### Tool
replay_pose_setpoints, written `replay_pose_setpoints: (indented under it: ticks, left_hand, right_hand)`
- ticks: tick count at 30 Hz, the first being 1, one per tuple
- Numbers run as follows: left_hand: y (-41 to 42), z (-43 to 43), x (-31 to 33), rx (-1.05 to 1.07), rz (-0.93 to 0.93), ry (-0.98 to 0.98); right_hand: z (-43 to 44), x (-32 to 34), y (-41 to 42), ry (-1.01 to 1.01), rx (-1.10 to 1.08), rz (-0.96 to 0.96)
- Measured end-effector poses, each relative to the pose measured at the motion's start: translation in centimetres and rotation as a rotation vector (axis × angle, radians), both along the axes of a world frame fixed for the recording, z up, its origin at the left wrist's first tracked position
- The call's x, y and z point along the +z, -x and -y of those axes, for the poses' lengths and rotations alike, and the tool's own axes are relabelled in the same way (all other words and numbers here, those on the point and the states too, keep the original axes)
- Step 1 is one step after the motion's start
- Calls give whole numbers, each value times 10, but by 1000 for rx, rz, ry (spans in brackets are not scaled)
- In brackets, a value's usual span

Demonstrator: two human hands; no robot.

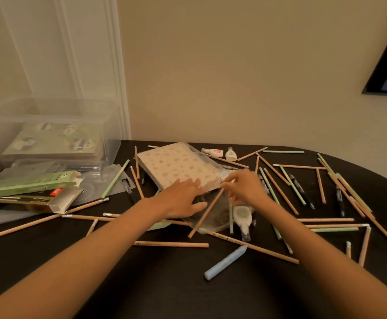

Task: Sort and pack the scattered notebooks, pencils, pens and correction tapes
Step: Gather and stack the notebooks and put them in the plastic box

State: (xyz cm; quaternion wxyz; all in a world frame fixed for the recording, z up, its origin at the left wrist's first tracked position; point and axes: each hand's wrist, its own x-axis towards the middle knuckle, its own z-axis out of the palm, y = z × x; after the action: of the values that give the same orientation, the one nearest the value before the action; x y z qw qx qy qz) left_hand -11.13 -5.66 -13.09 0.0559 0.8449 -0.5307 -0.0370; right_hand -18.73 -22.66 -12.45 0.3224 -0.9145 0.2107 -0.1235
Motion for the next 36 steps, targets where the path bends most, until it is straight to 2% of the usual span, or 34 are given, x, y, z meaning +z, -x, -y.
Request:
replay_pose_setpoints:
  ticks: [2, 4, 8, 11, 16, 18, 21, 24, 28, 32, 36]
  left_hand:
    - [-2, -8, 0, -68, 0, 18]
    - [-5, -17, -1, -108, 49, 28]
    - [-5, -35, -4, -213, 241, 7]
    - [-6, -48, 1, -238, 237, -62]
    - [-3, -52, 4, -243, 330, -132]
    - [-4, -51, 2, -252, 371, -77]
    - [-10, -57, 2, -214, 294, 8]
    - [-15, -66, 1, -78, 146, 101]
    - [-15, -73, -1, 175, -97, 386]
    - [-15, -70, -2, 470, -304, 607]
    - [-16, -62, -5, 667, -388, 738]
  right_hand:
    - [21, 4, 9, 356, -72, 133]
    - [42, 6, 13, 610, 43, 172]
    - [72, 10, 10, 1040, 537, -209]
    - [82, 14, 4, 1233, 672, -272]
    - [82, 11, -2, 1372, 906, -259]
    - [80, 4, -2, 1348, 930, -259]
    - [74, 4, 1, 1139, 880, -211]
    - [71, 7, 2, 764, 691, -143]
    - [57, 9, -4, 262, 471, -49]
    - [46, 3, -16, 82, 291, 26]
    - [31, -6, -33, 3, 90, 72]
